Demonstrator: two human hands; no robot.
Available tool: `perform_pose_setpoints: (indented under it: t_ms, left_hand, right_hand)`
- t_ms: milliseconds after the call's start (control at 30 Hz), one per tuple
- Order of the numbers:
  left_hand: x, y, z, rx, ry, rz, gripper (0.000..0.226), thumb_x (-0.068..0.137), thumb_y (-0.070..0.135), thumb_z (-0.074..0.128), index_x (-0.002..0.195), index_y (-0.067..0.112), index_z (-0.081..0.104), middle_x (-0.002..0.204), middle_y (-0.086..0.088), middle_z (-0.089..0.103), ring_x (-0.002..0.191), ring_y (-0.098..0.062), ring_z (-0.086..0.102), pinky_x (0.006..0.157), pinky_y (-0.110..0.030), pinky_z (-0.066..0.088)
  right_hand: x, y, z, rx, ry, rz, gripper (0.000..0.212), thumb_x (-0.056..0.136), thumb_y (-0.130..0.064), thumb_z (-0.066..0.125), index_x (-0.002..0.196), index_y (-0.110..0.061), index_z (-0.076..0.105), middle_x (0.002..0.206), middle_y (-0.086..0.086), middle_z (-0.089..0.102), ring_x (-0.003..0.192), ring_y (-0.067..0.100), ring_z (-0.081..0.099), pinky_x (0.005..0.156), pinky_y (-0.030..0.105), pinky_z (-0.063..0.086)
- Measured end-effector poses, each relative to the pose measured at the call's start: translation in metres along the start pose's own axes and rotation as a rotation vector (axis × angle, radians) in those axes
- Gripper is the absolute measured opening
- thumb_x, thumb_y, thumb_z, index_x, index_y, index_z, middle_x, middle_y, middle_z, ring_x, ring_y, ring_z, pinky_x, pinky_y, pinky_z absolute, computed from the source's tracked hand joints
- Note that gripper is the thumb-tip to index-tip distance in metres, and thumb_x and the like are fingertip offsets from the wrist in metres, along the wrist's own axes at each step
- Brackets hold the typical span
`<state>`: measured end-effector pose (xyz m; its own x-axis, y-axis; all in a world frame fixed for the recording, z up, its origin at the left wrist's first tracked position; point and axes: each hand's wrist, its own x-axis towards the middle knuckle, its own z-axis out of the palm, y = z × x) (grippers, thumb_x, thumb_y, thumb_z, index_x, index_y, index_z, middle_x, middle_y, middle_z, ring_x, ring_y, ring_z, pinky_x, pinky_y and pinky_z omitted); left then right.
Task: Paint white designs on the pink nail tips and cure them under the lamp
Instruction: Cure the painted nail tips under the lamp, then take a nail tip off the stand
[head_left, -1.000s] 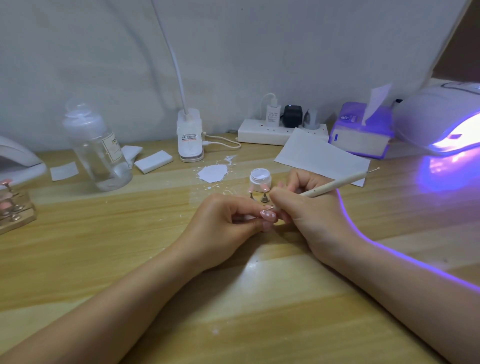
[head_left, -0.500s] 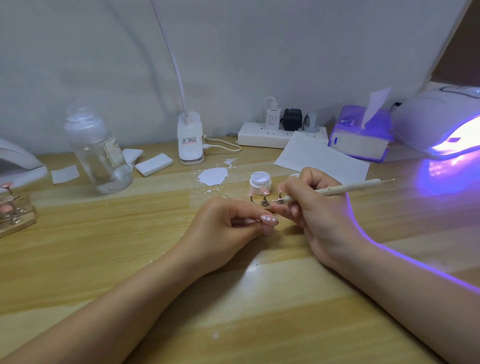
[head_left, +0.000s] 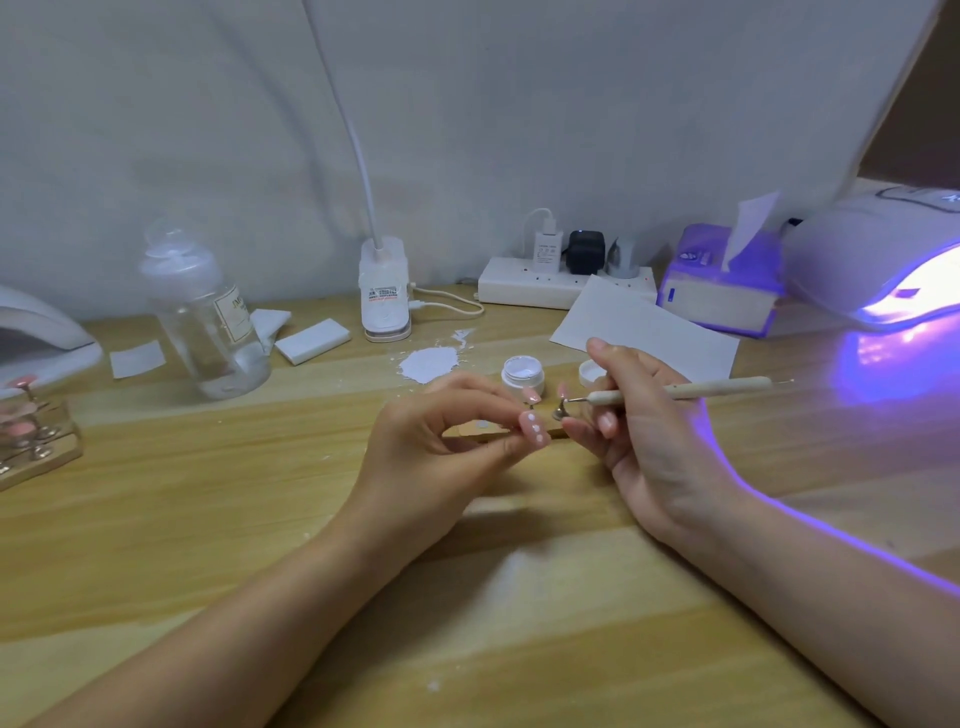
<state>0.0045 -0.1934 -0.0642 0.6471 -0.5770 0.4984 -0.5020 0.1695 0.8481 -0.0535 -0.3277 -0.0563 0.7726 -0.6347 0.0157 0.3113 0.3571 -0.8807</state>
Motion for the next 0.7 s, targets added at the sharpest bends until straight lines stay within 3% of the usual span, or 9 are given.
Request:
perform_pose_setpoints:
  t_ms: [167,367,533,700]
  left_hand:
    - [0.002,0.003,-0.005,0.074,0.090,-0.009,0.006,0.070,0.019,0.072,0.066,0.022,0.068,0.072,0.012,0.065,0.076,-0.008,0.063,0.062,-0.030,0.052]
    - [0.012,-0.002,-0.011,0.220,0.159,-0.082,0.018,0.073,0.011,0.074,0.071,0.024,0.063,0.064,0.018,0.063,0.059,0.002,0.053,0.053,-0.007,0.039]
    - [0.014,-0.007,-0.015,0.349,0.139,-0.085,0.025,0.073,0.010,0.075,0.085,0.026,0.058,0.072,0.010,0.065,0.066,-0.001,0.053,0.058,-0.003,0.035]
    - [0.015,-0.014,-0.016,0.355,0.120,-0.132,0.029,0.076,0.009,0.073,0.083,0.032,0.057,0.062,0.019,0.063,0.064,-0.001,0.051,0.062,-0.014,0.044]
  right_hand:
    - [0.000,0.000,0.000,-0.011,0.021,0.023,0.030,0.086,-0.019,0.061,0.059,-0.013,0.048,0.033,-0.004,0.037,0.038,0.007,0.047,0.043,0.016,0.049]
    - [0.000,0.000,0.002,-0.035,0.016,0.018,0.032,0.087,-0.019,0.059,0.059,-0.014,0.046,0.034,-0.008,0.041,0.036,0.004,0.039,0.043,0.016,0.048]
    - [0.000,-0.001,0.002,-0.043,0.021,0.027,0.033,0.086,-0.019,0.060,0.058,-0.014,0.046,0.034,-0.007,0.042,0.033,0.003,0.036,0.042,0.016,0.048]
    - [-0.002,-0.001,0.002,-0.051,0.019,0.035,0.029,0.087,-0.019,0.060,0.062,-0.013,0.046,0.034,-0.009,0.042,0.031,0.002,0.035,0.042,0.016,0.048]
